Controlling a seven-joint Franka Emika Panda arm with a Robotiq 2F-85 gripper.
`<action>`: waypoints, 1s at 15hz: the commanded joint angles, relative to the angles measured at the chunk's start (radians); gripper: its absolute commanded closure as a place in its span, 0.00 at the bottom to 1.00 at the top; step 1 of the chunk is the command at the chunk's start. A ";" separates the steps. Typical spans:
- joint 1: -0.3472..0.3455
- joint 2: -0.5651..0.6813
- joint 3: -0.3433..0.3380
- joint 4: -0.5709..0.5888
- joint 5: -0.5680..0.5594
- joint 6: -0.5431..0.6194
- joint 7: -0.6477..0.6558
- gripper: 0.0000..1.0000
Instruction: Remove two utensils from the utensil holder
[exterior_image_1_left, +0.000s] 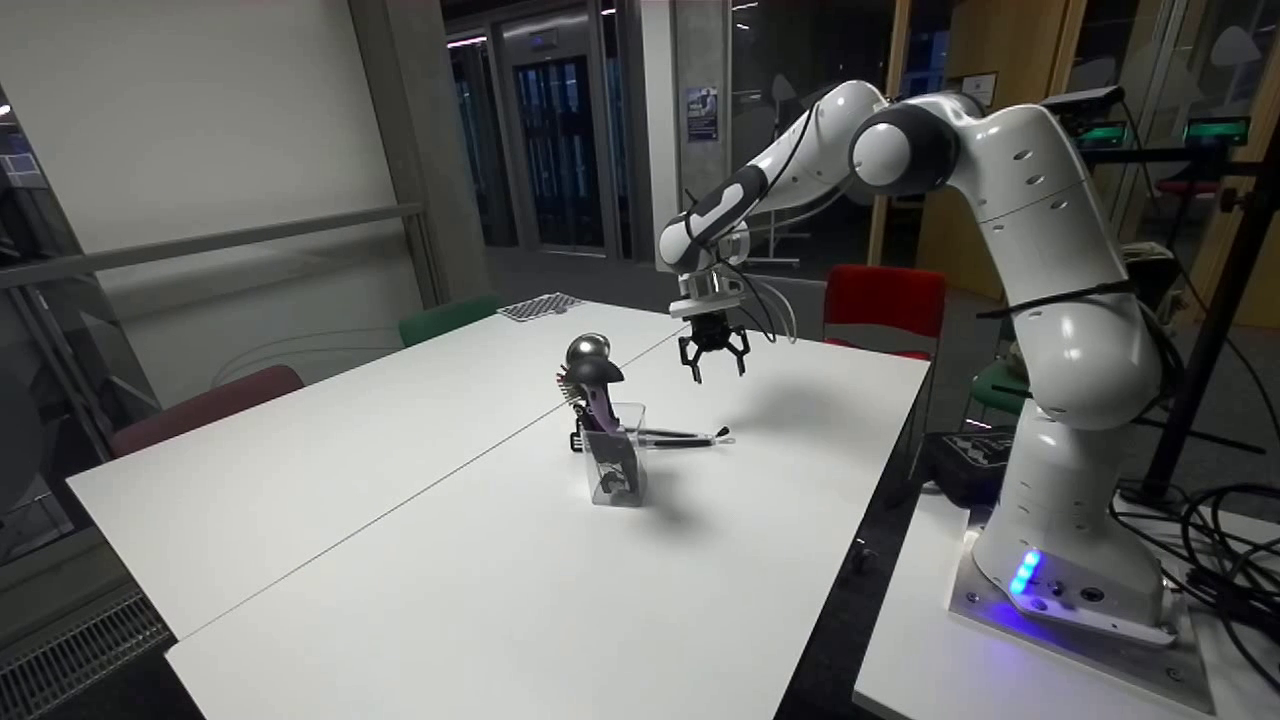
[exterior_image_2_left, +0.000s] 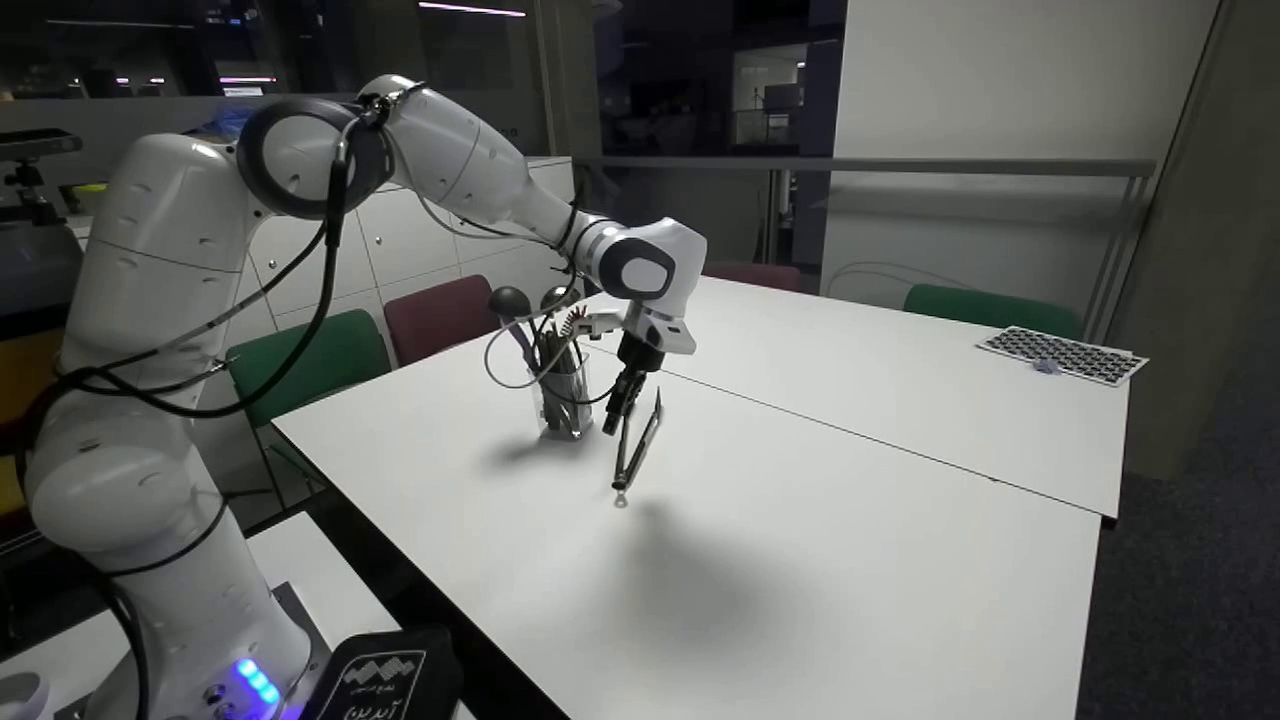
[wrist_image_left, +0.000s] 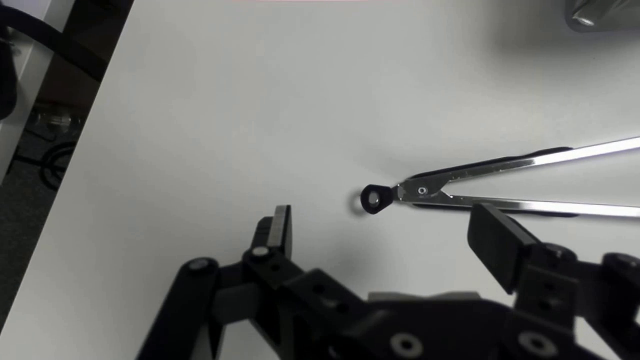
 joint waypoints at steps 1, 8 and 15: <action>-0.024 -0.050 0.026 -0.022 0.092 0.054 -0.092 0.00; -0.064 -0.112 0.064 -0.058 0.366 0.163 -0.311 0.00; -0.122 -0.125 0.079 -0.024 0.642 -0.107 -0.484 0.00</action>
